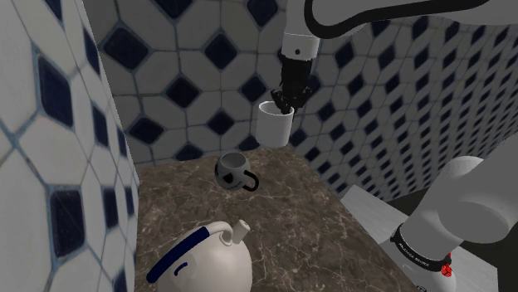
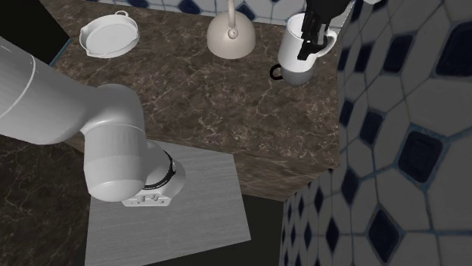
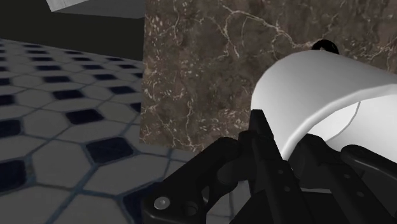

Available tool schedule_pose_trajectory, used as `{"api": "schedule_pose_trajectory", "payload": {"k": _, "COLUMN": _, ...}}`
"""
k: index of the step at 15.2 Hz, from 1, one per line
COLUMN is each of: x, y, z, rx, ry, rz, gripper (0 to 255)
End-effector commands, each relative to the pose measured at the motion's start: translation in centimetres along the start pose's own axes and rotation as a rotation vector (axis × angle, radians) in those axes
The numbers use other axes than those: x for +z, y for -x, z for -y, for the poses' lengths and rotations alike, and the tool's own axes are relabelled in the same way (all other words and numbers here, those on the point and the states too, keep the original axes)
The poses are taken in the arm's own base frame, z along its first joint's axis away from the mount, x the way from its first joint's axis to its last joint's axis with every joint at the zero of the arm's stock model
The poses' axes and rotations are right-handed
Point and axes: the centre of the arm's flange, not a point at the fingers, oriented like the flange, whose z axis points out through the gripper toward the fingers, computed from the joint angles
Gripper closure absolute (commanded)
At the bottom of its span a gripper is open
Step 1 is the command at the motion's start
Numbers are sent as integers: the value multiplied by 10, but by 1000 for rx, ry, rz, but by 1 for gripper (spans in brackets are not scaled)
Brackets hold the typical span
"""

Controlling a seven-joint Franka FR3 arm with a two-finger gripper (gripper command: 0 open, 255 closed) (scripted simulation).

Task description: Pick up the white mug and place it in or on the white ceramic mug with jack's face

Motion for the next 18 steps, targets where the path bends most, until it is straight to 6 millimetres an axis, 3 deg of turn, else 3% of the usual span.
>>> {"api": "schedule_pose_trajectory", "payload": {"k": 1, "x": -2, "y": -8, "z": 23, "rx": 1, "ry": -1, "rz": 0, "gripper": 255}}
{"api": "schedule_pose_trajectory", "payload": {"k": 6, "x": -14, "y": -32, "z": 92, "rx": 1, "ry": -1, "rz": 0, "gripper": 255}}
{"api": "schedule_pose_trajectory", "payload": {"k": 18, "x": 49, "y": -36, "z": 91, "rx": 1, "ry": -1, "rz": 0, "gripper": 255}}
